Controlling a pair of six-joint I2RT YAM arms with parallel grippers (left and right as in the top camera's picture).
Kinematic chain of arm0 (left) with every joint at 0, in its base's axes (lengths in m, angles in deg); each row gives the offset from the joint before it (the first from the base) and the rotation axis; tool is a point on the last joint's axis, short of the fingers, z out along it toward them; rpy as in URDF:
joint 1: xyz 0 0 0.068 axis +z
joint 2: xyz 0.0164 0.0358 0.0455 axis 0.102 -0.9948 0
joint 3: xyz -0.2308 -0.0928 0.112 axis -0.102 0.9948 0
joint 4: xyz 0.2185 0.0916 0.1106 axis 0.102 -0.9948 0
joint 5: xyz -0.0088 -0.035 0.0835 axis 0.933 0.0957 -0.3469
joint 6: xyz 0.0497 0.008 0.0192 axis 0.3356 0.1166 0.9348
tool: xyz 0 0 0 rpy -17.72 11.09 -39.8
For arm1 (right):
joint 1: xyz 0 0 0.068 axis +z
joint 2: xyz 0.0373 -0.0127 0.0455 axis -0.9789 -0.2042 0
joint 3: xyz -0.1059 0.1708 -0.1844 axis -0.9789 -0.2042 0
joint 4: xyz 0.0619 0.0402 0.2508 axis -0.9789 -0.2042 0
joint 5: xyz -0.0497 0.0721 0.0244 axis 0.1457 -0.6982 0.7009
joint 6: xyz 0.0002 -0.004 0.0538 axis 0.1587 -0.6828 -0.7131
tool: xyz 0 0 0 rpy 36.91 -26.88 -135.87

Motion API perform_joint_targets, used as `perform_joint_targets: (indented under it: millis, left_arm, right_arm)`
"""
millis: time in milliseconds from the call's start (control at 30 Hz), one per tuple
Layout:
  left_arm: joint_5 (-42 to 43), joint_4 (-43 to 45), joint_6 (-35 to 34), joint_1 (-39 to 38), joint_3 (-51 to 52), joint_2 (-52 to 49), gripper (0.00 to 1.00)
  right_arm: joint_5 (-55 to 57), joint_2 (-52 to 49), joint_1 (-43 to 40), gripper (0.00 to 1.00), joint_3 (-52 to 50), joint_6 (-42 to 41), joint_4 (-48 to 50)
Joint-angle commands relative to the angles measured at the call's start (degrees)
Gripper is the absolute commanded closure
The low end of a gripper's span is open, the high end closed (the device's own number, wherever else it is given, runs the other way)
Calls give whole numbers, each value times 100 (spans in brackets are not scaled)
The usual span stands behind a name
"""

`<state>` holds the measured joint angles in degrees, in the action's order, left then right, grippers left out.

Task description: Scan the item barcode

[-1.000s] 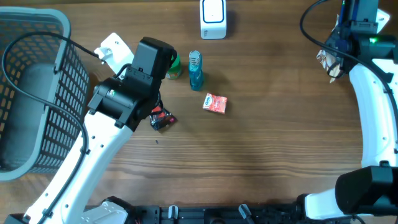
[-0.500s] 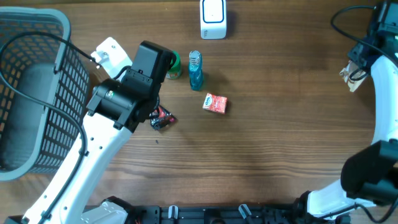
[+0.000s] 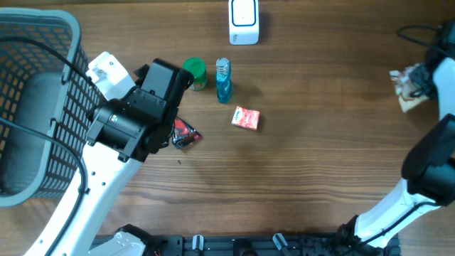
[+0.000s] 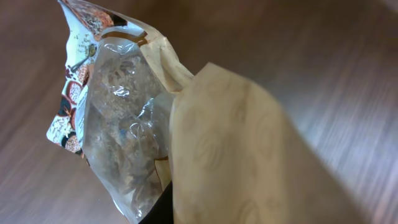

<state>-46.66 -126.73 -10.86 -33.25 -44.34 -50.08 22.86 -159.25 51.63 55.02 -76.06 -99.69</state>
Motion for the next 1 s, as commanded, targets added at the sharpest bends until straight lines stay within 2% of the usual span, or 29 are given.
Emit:
perform_joint_targets:
  millis: [0,33,67,100,167,200,233,267,333,433,500,533,567,600,667,867,933,967]
  left_arm:
    - [-229,2,-20,-7,4,61,0]
    - [-229,0,-20,-7,4,61,0]
    - [-229,-2,-17,-7,4,61,0]
    - [-229,-20,-17,-7,4,61,0]
    - [-232,-44,-15,-7,4,61,0]
    - [-234,-42,-17,-7,4,61,0]
    - [-236,-39,-15,-7,4,72,0]
    - [-275,-39,-15,-7,4,98,0]
    - [-345,-39,-15,-7,4,197,0]
    - [-380,63,-13,-7,4,627,0]
    - [-385,133,-13,-7,4,946,0]
    - [-404,109,-11,-7,4,1185,0]
    - [-402,57,-13,-7,4,1357,0]
    - [-402,-26,-13,-7,4,1565,0]
    - [-356,-179,-15,-7,4,1926,0]
    - [-118,-848,-17,-7,4,2555,0]
    - [-94,-988,-17,-7,4,2564,0]
    - [-92,-999,-17,-7,4,2564,0]
  right_arm:
    - [-39,-74,-431,93,-13,166,-4]
    - [-79,-74,-496,92,-13,166,9]
    - [-79,-74,-527,71,-13,173,37]
    - [-74,-74,-531,66,-13,190,59]
    - [-72,-72,-533,61,-13,651,214]
    - [-70,-72,-538,52,-13,769,232]
    - [-70,-72,-538,38,-13,844,221]
    - [-22,-68,-538,1,-13,1222,212]
    - [146,-9,-538,0,-13,1366,111]
    - [-31,688,-444,0,-11,1366,-33]
    - [-1305,1322,-258,0,-11,1373,-59]
    - [-2371,1768,-15,0,-11,1366,-118]
    - [-2809,1943,127,0,-11,1366,-133]
    - [-3521,2225,494,0,-11,1370,-201]
    - [-3847,2426,1233,0,-11,1757,-431]
    - [-3628,2243,4083,0,-13,3860,-793]
    - [-3888,2155,4800,0,-13,4693,-938]
    - [-3744,2120,5038,0,-13,4548,-868]
